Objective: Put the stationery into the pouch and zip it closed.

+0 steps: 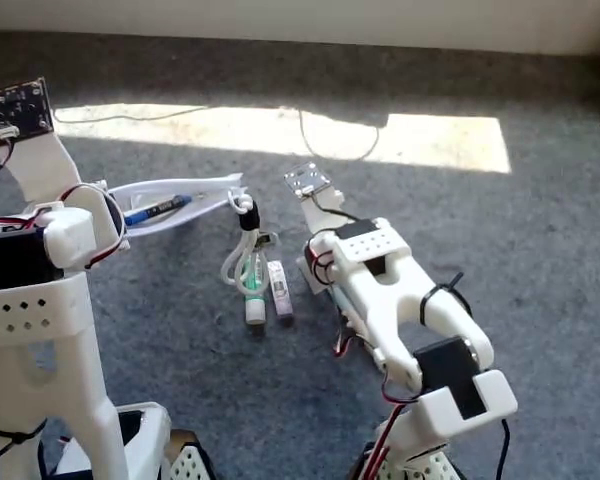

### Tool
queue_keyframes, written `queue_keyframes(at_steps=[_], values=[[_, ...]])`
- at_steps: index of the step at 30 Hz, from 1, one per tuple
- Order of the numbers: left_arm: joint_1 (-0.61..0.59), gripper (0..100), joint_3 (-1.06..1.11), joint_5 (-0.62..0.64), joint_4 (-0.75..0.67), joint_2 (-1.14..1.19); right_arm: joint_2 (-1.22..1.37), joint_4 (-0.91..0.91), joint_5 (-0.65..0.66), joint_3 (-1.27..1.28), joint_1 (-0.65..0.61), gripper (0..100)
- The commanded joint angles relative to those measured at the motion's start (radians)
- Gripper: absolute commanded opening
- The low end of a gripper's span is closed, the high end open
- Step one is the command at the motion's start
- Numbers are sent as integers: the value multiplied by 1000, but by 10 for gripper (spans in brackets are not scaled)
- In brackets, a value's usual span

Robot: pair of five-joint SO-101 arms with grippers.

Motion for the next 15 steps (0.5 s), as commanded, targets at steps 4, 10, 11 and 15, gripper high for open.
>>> queue_keyframes(at_steps=[4, 10, 11, 15], values=[[-16, 11, 2, 2, -20, 13, -199, -1, 5, -58, 50, 5], [-16, 11, 2, 2, -20, 13, -288, -2, -15, -58, 50, 5], [-16, 11, 2, 2, -20, 13, -303, -2, -51, -58, 50, 5], [-16, 11, 2, 2, -20, 13, -380, -2, -198, -59, 50, 5]])
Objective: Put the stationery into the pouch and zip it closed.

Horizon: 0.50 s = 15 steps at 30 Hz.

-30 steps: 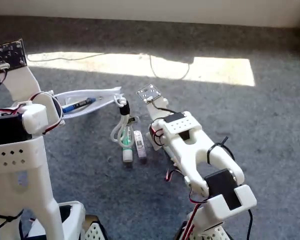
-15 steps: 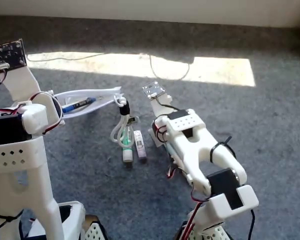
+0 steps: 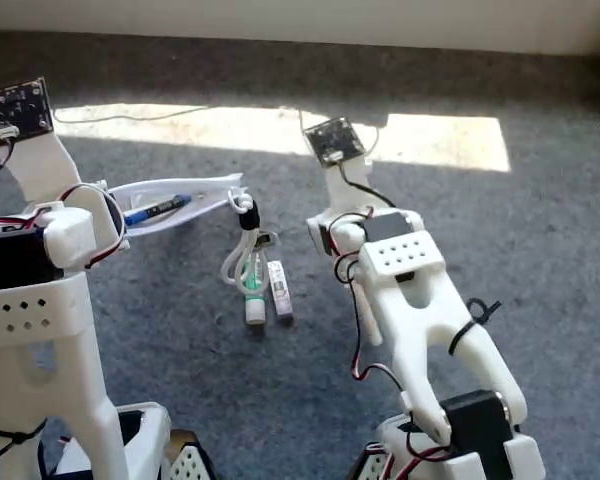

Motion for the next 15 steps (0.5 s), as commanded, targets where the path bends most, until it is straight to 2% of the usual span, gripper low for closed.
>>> queue_keyframes(at_steps=[1, 5, 15], values=[[-16, 11, 2, 2, -20, 13, -117, -2, -98, -56, 10, 5], [-16, 11, 2, 2, -20, 13, -202, -5, -152, -56, 5, 5], [-16, 11, 2, 2, -20, 13, -337, -140, -353, -53, 2, 5]])
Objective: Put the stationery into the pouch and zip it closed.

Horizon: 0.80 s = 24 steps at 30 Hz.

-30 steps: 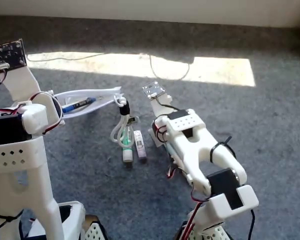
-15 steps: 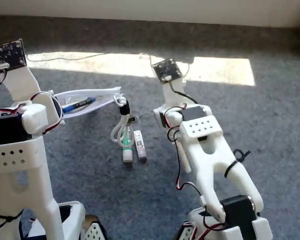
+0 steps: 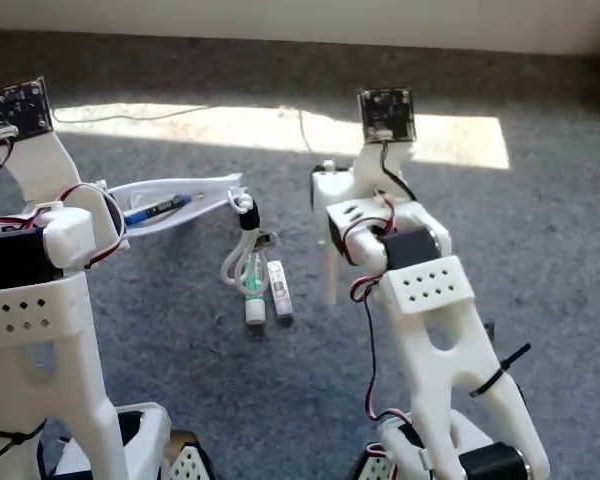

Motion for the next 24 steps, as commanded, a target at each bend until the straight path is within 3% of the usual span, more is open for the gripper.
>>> queue_keyframes(at_steps=[1, 10, 24], values=[[-16, 11, 2, 2, -20, 13, -93, -48, -66, -54, 2, 5], [-16, 11, 2, 2, -20, 13, -335, -48, -221, -47, -56, 5], [-16, 11, 4, 2, -20, 13, -576, -133, -226, -5, -222, 5]])
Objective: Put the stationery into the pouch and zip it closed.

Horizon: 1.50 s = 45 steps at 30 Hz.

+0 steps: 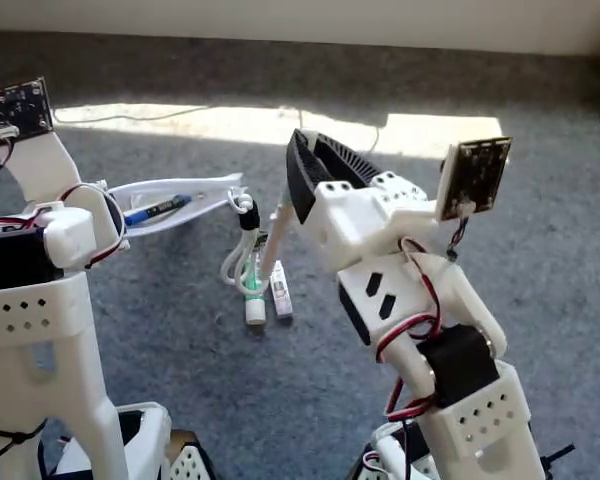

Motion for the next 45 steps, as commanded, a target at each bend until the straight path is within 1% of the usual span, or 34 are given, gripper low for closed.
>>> queue_keyframes(at_steps=[1, 6, 11, 16, 24, 28, 37, 41, 45], values=[[-16, 11, 4, 2, -20, 13, -62, -91, -14, 5, -50, 5], [-16, 11, 4, 2, -20, 13, -102, -240, -12, 77, -104, 5], [-16, 11, 4, 2, -20, 13, -111, -455, -6, 168, -143, 5], [-16, 11, 4, 2, -20, 13, -110, -653, -5, 252, -143, 5], [-16, 11, 4, 2, -20, 13, -107, -863, -5, 328, -143, 5], [-16, 11, 4, 2, -20, 13, -105, -929, -6, 341, -143, 5], [-16, 11, 4, 2, -18, 13, 24, -940, -8, 329, -145, 5], [-16, 11, 4, 2, -18, 13, 90, -1064, -5, 334, -145, 5], [-16, 11, 4, 2, -18, 13, 166, -1102, -5, 331, -145, 5]])
